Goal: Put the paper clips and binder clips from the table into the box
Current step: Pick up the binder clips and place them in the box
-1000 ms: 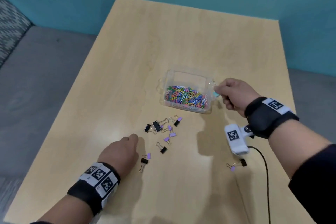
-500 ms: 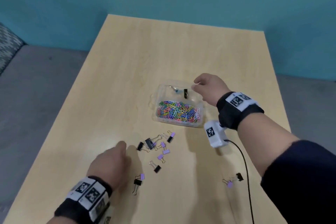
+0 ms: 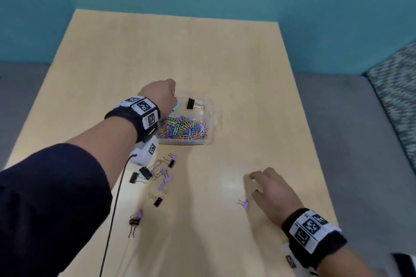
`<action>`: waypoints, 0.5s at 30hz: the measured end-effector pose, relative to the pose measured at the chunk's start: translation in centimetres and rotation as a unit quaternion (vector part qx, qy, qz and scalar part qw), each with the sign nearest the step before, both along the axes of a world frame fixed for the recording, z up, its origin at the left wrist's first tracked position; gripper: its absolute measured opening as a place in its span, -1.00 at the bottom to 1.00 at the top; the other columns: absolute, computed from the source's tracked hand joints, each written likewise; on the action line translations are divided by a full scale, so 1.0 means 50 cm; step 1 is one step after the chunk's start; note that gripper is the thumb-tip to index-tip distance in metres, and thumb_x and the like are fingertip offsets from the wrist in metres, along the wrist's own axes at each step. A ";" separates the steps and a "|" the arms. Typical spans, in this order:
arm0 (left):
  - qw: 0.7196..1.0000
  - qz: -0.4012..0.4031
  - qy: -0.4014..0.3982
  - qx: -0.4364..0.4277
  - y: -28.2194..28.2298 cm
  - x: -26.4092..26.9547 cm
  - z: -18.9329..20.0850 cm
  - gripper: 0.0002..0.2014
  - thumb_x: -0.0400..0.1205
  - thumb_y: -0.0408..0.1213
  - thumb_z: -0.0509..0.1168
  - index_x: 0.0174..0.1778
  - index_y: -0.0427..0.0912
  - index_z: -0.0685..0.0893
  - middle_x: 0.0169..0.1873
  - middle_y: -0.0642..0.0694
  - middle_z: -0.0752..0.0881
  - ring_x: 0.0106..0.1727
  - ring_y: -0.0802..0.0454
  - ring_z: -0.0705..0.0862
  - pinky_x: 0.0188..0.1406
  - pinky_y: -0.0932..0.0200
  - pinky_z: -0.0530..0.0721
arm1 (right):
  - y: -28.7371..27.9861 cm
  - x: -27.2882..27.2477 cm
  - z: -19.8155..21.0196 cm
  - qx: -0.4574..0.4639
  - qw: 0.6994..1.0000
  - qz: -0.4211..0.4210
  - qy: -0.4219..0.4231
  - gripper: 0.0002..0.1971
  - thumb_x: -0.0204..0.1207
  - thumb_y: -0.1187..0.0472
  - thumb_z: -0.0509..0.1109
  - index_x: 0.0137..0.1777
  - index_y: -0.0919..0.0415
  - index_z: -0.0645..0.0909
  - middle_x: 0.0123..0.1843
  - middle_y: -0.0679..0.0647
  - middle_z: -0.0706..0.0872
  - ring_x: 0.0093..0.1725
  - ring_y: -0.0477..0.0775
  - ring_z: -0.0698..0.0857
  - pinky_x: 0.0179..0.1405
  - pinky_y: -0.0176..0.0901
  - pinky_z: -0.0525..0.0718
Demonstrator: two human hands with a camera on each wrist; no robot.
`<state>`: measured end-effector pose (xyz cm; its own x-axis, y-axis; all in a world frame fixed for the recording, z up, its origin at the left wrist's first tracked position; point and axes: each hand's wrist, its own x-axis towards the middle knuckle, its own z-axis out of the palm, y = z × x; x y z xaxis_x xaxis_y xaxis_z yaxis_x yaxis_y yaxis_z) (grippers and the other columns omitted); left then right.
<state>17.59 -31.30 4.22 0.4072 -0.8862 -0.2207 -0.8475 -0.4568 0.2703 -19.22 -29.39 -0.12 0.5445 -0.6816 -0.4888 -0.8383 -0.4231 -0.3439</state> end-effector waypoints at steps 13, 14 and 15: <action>0.980 0.130 0.073 -0.134 0.203 -0.007 0.036 -0.82 0.56 -0.23 0.26 0.06 -0.12 0.65 0.01 -0.10 0.66 -0.07 -0.07 0.61 -0.09 0.11 0.52 | 0.021 0.004 -0.001 -0.052 0.995 0.086 0.026 -0.77 0.42 0.41 0.23 -0.15 0.04 0.32 -0.09 -0.07 0.32 -0.11 0.04 0.35 -0.21 -0.22 0.30; 0.979 0.141 0.077 -0.126 0.245 -0.017 0.034 -0.83 0.57 -0.23 0.27 0.04 -0.11 0.65 -0.02 -0.07 0.66 -0.08 -0.04 0.61 -0.11 0.12 0.51 | 0.021 0.005 0.001 -0.048 0.995 0.082 0.029 -0.77 0.42 0.40 0.22 -0.17 0.05 0.30 -0.11 -0.07 0.32 -0.12 0.04 0.36 -0.23 -0.20 0.30; 0.979 0.146 0.083 -0.113 0.288 -0.028 0.030 -0.85 0.56 -0.23 0.28 0.02 -0.10 0.65 -0.05 -0.05 0.66 -0.10 -0.03 0.61 -0.13 0.13 0.50 | 0.020 0.006 0.001 -0.043 0.996 0.073 0.031 -0.79 0.43 0.39 0.22 -0.18 0.05 0.31 -0.12 -0.07 0.34 -0.12 0.05 0.39 -0.25 -0.19 0.32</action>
